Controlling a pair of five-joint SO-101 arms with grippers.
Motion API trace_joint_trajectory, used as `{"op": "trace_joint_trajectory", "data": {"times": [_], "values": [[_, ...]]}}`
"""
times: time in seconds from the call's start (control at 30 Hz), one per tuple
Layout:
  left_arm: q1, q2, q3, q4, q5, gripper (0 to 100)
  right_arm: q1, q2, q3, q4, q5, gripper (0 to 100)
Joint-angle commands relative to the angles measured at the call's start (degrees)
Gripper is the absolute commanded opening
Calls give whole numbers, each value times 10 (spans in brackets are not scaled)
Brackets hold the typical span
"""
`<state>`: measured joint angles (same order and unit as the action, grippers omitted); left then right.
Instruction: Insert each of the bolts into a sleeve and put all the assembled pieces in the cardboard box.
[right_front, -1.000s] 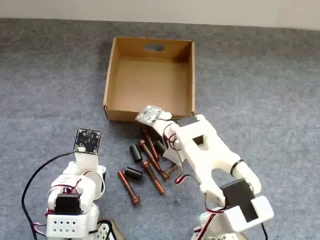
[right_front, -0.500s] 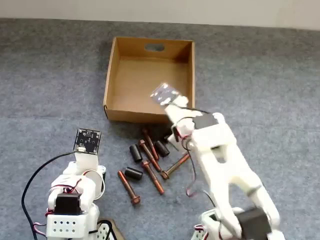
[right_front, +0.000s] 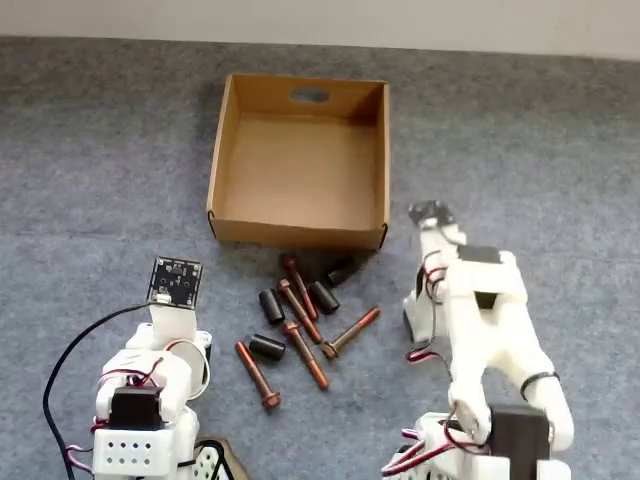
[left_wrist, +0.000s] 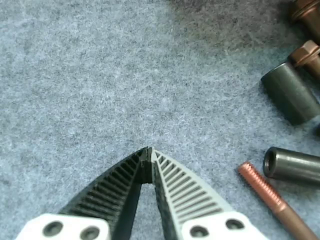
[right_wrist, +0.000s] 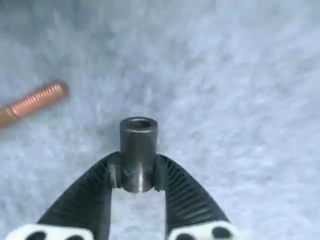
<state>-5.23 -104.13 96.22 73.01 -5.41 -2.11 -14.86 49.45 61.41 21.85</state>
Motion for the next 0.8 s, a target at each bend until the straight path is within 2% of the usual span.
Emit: {"op": "trace_joint_trajectory", "data": {"times": [0.0, 0.17, 0.37, 0.67, 0.77], "values": [[7, 4, 10, -6, 3, 11, 8, 5, 26, -53, 8, 6], [7, 4, 10, -6, 3, 11, 4, 4, 58, -94, 8, 19], [7, 4, 10, -6, 3, 11, 4, 4, 58, -94, 8, 180], [7, 4, 10, -6, 3, 11, 4, 8, 12, -105, 10, 176], [7, 4, 10, -6, 3, 11, 4, 9, 7, -105, 48, 176]]}}
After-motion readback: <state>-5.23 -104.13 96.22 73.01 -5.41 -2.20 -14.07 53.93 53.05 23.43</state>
